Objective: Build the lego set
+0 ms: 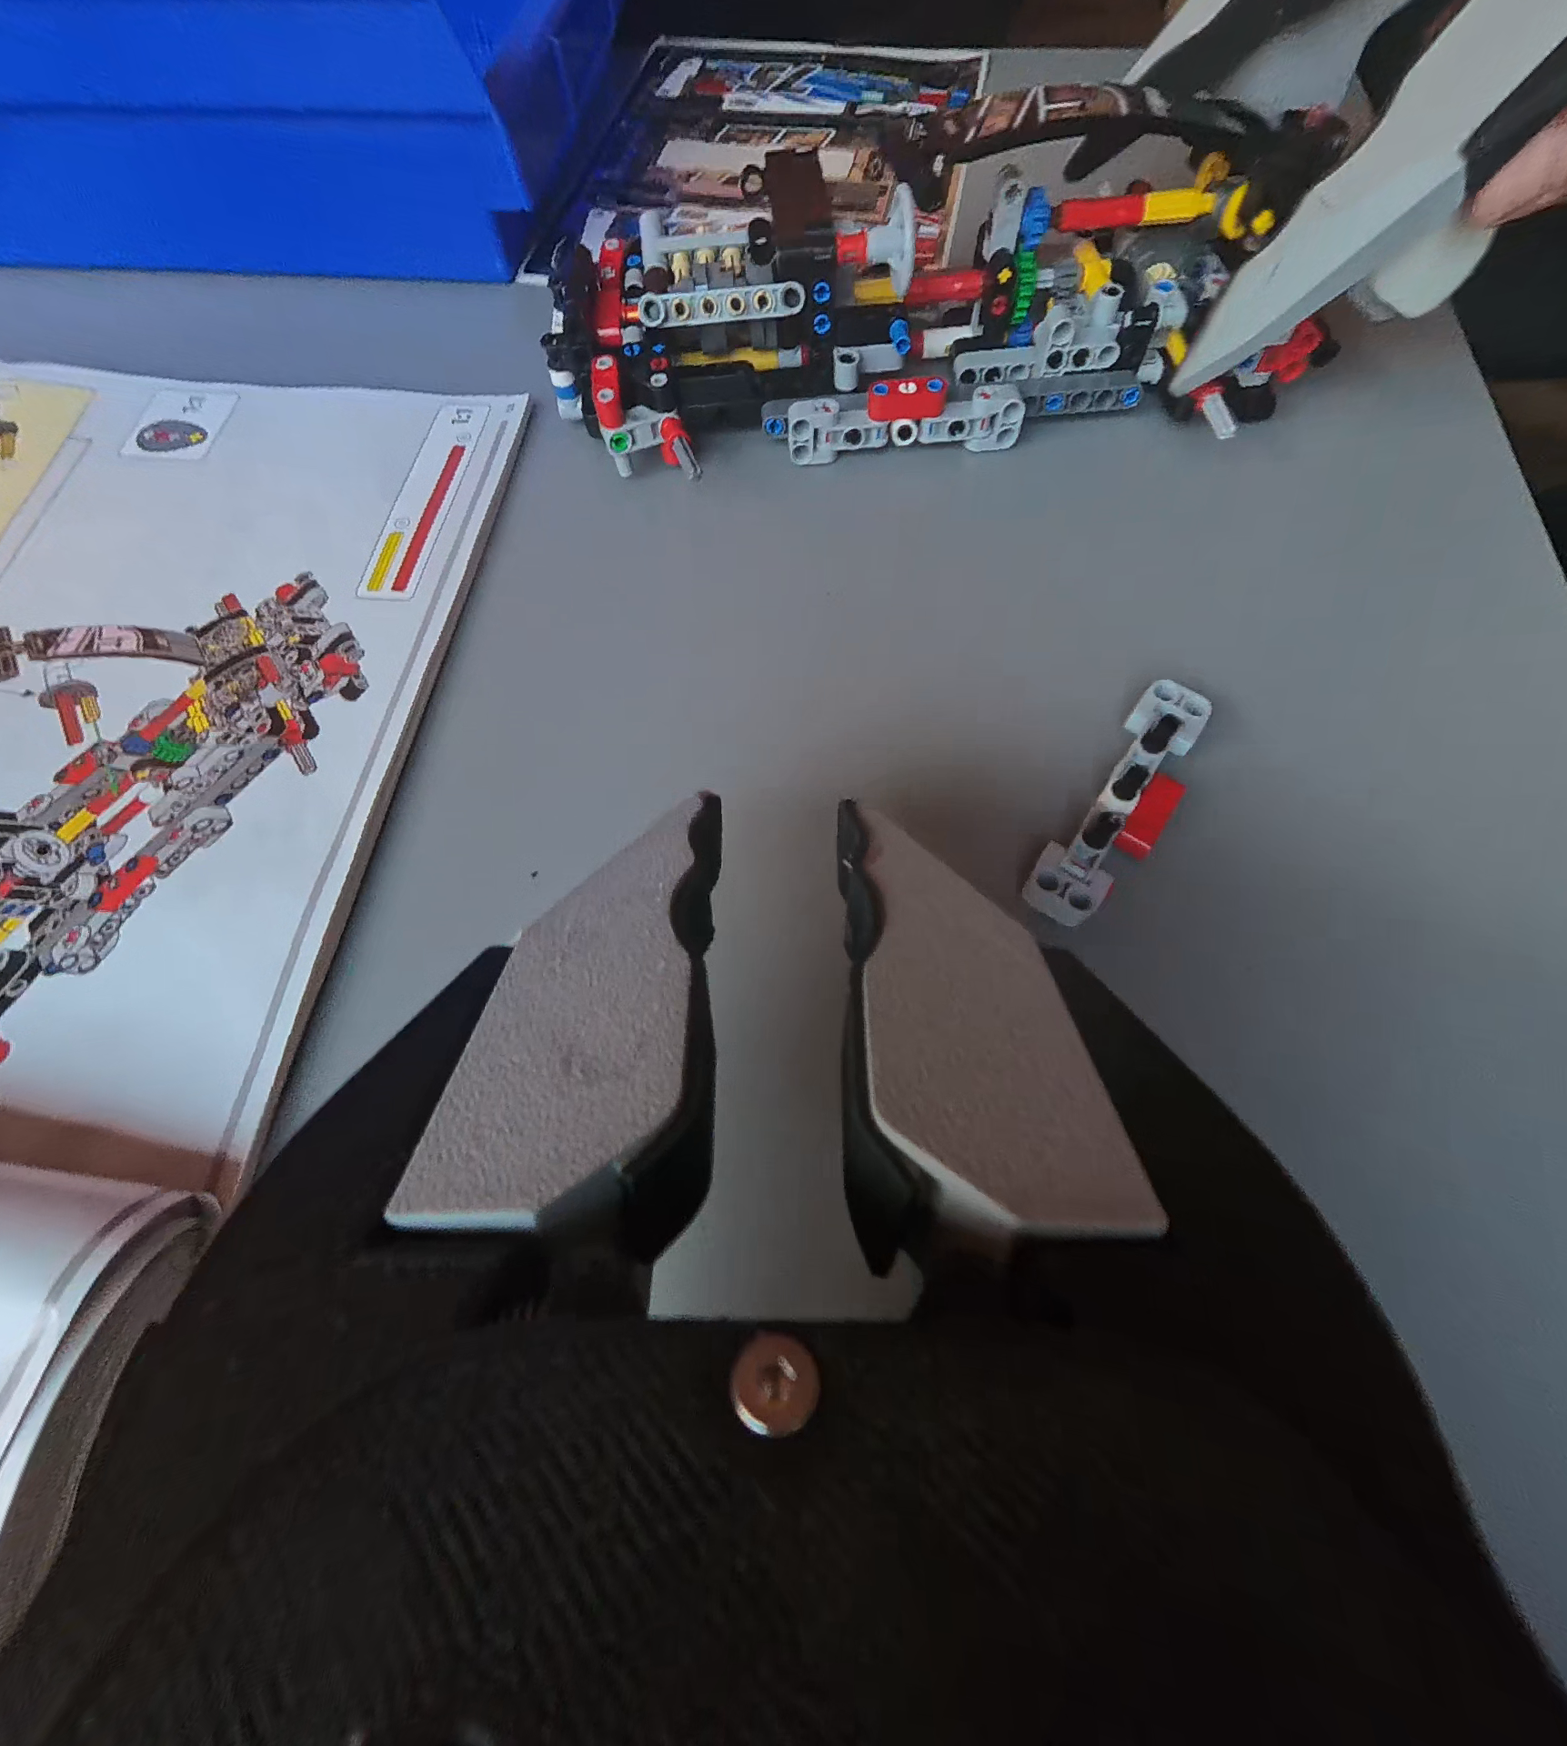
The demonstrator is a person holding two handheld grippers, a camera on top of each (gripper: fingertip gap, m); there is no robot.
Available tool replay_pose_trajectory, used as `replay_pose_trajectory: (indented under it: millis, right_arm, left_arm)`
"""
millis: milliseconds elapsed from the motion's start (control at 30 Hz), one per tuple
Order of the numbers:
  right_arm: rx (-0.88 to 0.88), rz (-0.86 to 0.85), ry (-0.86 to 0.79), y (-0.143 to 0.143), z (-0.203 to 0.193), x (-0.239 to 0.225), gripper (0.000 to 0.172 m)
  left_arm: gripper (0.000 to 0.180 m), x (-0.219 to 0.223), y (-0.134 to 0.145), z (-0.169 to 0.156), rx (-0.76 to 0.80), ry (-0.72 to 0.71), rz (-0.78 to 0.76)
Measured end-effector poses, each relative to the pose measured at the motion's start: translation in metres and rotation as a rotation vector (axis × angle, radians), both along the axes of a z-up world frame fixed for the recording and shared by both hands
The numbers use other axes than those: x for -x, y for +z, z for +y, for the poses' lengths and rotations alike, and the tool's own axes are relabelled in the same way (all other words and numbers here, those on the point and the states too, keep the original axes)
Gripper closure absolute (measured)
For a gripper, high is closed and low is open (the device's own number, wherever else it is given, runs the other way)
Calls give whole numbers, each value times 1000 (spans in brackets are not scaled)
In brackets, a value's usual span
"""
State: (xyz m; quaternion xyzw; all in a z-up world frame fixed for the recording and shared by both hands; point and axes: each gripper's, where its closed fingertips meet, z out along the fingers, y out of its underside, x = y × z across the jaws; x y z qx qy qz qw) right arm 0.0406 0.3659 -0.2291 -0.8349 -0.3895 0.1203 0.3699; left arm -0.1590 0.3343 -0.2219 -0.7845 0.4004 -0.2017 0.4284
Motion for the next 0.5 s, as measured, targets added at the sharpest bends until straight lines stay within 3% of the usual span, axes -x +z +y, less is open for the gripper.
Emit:
replay_pose_trajectory:
  millis: [100,200,367,500]
  right_arm:
    - [15,-73,26,4,6,4,84]
    - [48,-85,95,13,5,14,100]
    - [266,-109,170,-7,1,24,100]
    - [270,-202,176,-12,1,23,99]
  left_arm:
    - [158,3,0,1,17,15,-13]
    - [158,13,-3,2,26,47,11]
    - [159,35,-4,-6,37,87,10]
    - [161,53,-1,-14,34,125,-9]
